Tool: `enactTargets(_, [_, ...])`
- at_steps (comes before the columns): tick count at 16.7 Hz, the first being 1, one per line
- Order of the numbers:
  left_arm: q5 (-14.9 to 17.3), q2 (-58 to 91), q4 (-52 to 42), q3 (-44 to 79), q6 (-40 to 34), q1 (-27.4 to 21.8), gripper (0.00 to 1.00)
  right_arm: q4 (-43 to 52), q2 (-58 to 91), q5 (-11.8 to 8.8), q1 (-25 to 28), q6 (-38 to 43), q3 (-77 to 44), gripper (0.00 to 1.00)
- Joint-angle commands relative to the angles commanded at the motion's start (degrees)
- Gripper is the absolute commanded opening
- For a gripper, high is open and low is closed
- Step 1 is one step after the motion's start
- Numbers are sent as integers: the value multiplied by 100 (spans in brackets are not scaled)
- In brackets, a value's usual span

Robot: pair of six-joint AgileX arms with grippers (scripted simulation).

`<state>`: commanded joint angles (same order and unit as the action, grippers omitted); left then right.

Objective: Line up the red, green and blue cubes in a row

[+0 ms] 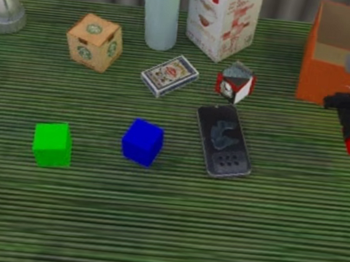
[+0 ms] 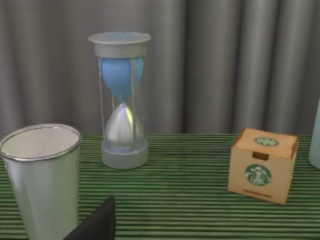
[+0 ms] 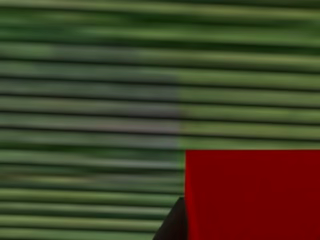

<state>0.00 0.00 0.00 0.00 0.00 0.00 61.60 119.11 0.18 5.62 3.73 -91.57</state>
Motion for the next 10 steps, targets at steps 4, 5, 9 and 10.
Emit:
enactTargets(4, [0,0,0,0,0,0,100,397,476,27,1072,1100,-799,0])
enactTargets(5, [0,0,0,0,0,0,100,523,617,34,1450,1508,-1042,0])
enactTargets(9, [0,0,0,0,0,0,100,1052,1183,56,3163,3384,-2049,0])
enactTargets(10, [0,0,0,0,0,0,100,1169,1302,63,3564,3817,-2284,0])
